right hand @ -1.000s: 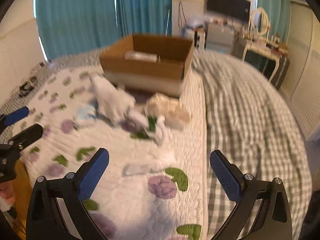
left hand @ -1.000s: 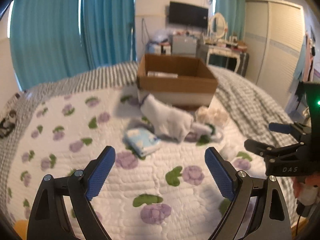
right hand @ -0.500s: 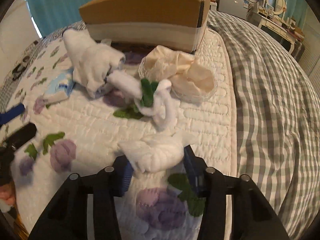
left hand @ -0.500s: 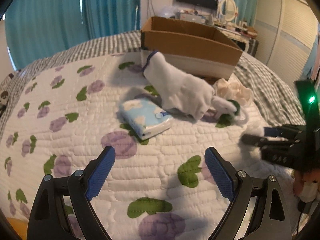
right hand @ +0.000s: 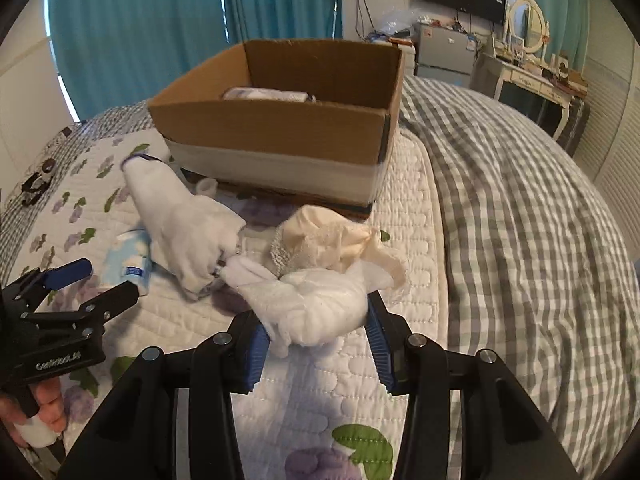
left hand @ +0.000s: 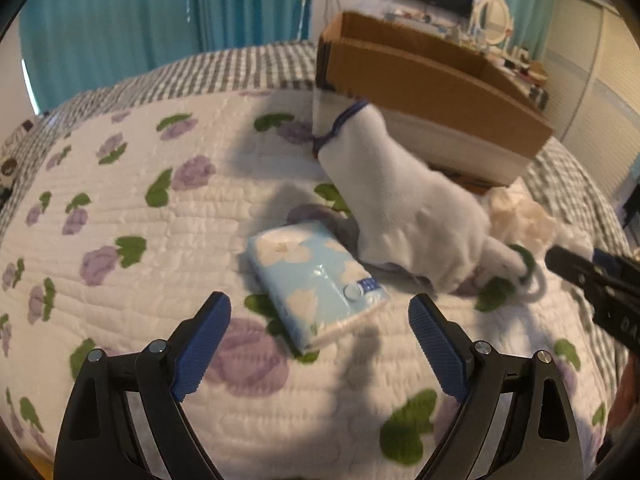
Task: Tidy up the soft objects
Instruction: 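Grasp the blue tissue pack with the left gripper while the right grasps the white cloth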
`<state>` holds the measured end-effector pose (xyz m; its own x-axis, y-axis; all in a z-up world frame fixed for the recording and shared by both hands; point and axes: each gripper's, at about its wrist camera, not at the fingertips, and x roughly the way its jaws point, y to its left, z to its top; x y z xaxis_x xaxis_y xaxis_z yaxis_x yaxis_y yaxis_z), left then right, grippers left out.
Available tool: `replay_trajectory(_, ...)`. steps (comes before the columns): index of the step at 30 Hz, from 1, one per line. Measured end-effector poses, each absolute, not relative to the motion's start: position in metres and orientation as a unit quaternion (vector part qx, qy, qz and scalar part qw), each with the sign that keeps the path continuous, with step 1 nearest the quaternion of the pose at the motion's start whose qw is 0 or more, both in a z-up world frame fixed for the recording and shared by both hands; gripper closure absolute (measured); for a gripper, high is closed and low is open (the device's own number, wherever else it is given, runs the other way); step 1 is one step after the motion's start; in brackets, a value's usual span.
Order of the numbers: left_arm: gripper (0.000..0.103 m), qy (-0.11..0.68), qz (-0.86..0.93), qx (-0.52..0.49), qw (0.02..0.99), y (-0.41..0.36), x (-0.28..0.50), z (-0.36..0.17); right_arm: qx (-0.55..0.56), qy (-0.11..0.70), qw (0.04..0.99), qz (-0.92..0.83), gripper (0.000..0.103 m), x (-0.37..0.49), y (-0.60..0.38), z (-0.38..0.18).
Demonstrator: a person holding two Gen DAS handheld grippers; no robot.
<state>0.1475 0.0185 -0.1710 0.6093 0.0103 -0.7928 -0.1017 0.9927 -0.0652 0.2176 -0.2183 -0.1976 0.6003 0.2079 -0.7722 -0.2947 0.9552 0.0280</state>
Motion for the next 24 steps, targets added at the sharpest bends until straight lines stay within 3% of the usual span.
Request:
replay_trajectory(4, 0.013, 0.443, 0.049, -0.037, 0.894, 0.015, 0.161, -0.179, -0.05, 0.435, 0.888, 0.141, 0.059, 0.223, -0.219, -0.21)
replay_trajectory(7, 0.034, 0.446, 0.055, -0.045, 0.892, 0.019, 0.168, -0.187, -0.05, 0.431, 0.889, 0.145, 0.059, 0.221, -0.22, -0.212)
replay_trajectory(14, 0.043, 0.436, 0.034, -0.049, 0.898, 0.021, 0.158, -0.181, -0.041, 0.42, 0.895, 0.145, 0.059, 0.215, -0.224, -0.205)
replay_trajectory(24, 0.048, 0.395, -0.003, -0.028, 0.918, 0.011, 0.11, -0.131, -0.031, 0.39, 0.907, 0.154, 0.059, 0.176, -0.219, -0.168)
